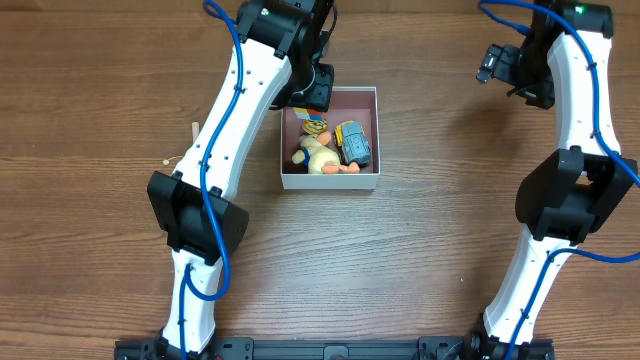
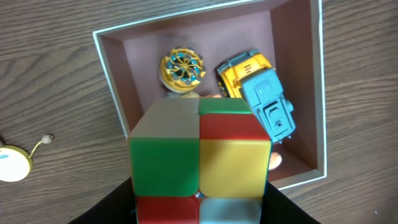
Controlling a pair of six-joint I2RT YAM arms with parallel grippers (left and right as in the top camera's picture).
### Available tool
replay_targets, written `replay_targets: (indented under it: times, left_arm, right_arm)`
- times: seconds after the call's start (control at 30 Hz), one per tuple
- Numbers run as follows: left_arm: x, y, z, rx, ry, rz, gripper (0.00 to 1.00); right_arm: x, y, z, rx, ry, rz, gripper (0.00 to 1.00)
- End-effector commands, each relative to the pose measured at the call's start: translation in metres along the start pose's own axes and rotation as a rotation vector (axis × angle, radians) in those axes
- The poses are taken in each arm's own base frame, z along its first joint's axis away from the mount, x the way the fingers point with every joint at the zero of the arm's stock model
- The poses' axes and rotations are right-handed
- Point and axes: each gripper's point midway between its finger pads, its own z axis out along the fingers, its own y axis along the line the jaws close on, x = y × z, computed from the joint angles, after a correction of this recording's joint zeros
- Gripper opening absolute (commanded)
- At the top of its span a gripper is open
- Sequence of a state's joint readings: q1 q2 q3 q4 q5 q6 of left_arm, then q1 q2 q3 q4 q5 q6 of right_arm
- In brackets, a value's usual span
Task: Pack container
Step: 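Lift the cube with the left gripper and release it into the box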
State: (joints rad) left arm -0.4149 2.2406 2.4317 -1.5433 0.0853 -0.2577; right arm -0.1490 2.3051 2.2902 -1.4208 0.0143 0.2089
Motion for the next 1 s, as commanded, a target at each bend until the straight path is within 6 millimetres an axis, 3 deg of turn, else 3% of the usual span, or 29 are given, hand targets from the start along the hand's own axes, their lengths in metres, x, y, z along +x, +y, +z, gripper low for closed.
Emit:
replay_targets:
  times: [0.0, 0.4, 0.57, 0.77, 0.97]
  left_arm:
    - [-0.006, 0.001, -0.007, -0.010, -0.034, 0.014, 0.52]
    - [0.004, -0.002, 0.006, -0.018, 0.013, -0.211, 0.49]
    - [0.008, 0.001, 0.022, -0.033, 0.040, -0.274, 0.54]
    - [0.014, 0.004, 0.041, -0.052, 0.084, -0.264, 0.51]
    - [0.011, 0.004, 0.043, -0.048, 0.076, -0.260, 0.57]
  right_arm:
    - [-0.004, 0.001, -0.015, -0.012, -0.036, 0.000, 1.00]
    - [-0.004, 0.001, -0.015, -0.012, -0.036, 0.000, 1.00]
    - [-0.004, 0.001, -0.015, -0.012, -0.036, 0.000, 1.00]
    - [-0.004, 0.001, -0.015, -0.012, -0.036, 0.000, 1.00]
    - [-0.004, 0.001, -0.015, -0.012, -0.036, 0.000, 1.00]
